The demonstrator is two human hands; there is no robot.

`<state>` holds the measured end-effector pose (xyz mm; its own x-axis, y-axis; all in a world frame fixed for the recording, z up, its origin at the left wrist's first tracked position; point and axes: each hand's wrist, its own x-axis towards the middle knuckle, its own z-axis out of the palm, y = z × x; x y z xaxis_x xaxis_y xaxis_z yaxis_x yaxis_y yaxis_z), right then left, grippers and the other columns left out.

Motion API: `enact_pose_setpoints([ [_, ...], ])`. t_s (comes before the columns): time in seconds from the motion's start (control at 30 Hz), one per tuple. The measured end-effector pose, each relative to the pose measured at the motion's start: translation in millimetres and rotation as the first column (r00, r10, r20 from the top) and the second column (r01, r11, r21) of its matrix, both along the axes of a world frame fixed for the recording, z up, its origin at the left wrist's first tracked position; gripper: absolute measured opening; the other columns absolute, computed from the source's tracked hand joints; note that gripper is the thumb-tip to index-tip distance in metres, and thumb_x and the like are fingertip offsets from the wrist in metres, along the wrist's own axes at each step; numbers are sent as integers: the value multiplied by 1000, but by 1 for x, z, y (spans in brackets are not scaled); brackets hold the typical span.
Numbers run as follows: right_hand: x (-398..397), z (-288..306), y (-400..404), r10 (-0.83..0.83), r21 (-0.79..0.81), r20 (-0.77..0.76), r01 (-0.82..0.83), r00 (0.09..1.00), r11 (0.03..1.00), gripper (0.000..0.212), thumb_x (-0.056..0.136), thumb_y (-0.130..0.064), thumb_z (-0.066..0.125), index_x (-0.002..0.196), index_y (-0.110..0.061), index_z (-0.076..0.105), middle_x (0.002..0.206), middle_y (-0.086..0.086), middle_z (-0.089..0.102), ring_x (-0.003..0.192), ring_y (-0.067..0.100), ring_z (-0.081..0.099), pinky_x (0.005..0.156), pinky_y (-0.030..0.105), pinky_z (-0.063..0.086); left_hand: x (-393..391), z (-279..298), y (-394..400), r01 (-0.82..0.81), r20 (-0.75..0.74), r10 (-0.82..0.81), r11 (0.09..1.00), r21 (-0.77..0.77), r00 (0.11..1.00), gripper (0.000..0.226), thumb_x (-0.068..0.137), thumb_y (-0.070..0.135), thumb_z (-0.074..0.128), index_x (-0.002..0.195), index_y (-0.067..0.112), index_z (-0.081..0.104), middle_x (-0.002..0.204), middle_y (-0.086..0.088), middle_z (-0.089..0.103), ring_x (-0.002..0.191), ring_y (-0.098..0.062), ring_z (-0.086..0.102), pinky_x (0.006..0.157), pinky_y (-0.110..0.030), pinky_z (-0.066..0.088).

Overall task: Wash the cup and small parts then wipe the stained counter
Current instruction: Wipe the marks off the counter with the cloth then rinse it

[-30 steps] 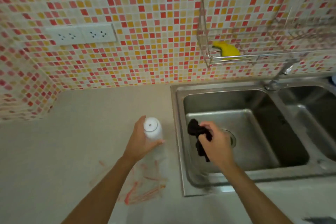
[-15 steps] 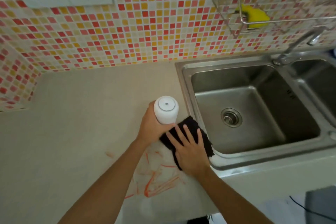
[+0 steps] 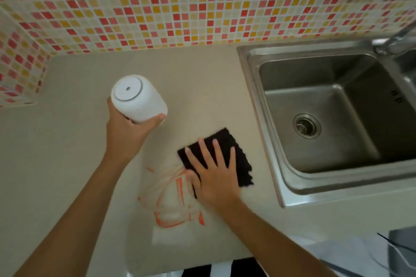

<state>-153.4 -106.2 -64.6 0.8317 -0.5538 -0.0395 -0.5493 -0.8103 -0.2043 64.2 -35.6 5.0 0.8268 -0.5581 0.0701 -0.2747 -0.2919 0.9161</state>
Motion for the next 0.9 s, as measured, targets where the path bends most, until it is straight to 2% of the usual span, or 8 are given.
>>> enact_pose_setpoints([
  [0.1, 81, -2, -68, -132, 30, -39, 133, 991, 991, 52, 100, -52, 9, 151, -40, 7, 162, -3, 3, 148, 28, -2, 113, 60, -8, -1, -7, 11, -23, -14, 23, 1000, -8, 1000, 101, 58, 41, 89, 140, 29, 32, 135, 13, 52, 121, -3, 52, 101, -38, 47],
  [0.17, 86, -7, -84, -187, 16, -88, 189, 978, 982, 53, 100, -51, 6, 151, -38, 3, 162, -3, -1, 148, 27, -5, 114, 59, -7, -1, -6, 18, -33, -4, 33, 999, -3, 999, 100, 60, 38, 90, 141, 28, 31, 134, 14, 51, 120, -2, 52, 100, -33, 47],
  [0.3, -14, -2, -3, -190, -3, -37, 190, 981, 982, 55, 100, -50, 16, 152, -33, 14, 161, 3, 12, 147, 32, 11, 114, 61, 11, 7, 3, 32, -47, 2, 47, 999, 8, 999, 99, 60, 38, 89, 140, 29, 31, 133, 16, 52, 117, 0, 53, 100, -34, 48],
  [0.43, -80, 8, 95, -136, 40, -98, 140, 986, 989, 57, 98, -52, 20, 151, -30, 25, 158, 7, 22, 143, 37, 23, 109, 63, 19, 11, 6, 34, -52, -18, 52, 999, 13, 998, 101, 58, 42, 89, 140, 30, 30, 133, 16, 51, 118, -1, 53, 101, -37, 48],
  [0.57, 11, -2, 37, -86, -9, -31, 86, 996, 996, 56, 99, -51, 26, 151, -32, 23, 158, 7, 23, 144, 37, 20, 112, 63, 13, 4, 7, 29, -34, -5, 34, 999, 13, 999, 100, 63, 33, 89, 142, 28, 29, 135, 16, 49, 119, 1, 51, 101, -31, 47],
  [0.67, 92, -2, -34, -184, 62, -94, 191, 978, 980, 57, 100, -53, 10, 153, -34, 4, 162, 3, 1, 147, 32, -2, 114, 60, -2, -1, 11, 32, -53, 32, 52, 998, 18, 998, 98, 62, 34, 89, 140, 28, 30, 134, 16, 49, 119, -1, 51, 100, -30, 46],
  [0.73, 102, -3, -46, -213, 82, -143, 226, 967, 971, 57, 99, -54, 4, 152, -33, -4, 162, 1, -7, 147, 30, -9, 115, 58, -6, -2, 15, 38, -63, 45, 62, 998, 25, 997, 97, 63, 35, 89, 139, 28, 30, 132, 16, 49, 118, -2, 51, 99, -30, 46],
  [0.9, -15, 9, 40, -193, 2, -114, 194, 975, 981, 62, 98, -59, 15, 152, -29, 17, 160, 5, 17, 146, 33, 16, 114, 58, 14, 4, 23, 50, -84, 20, 84, 996, 10, 996, 97, 61, 40, 88, 138, 29, 30, 131, 16, 50, 117, 1, 51, 99, -28, 46],
])
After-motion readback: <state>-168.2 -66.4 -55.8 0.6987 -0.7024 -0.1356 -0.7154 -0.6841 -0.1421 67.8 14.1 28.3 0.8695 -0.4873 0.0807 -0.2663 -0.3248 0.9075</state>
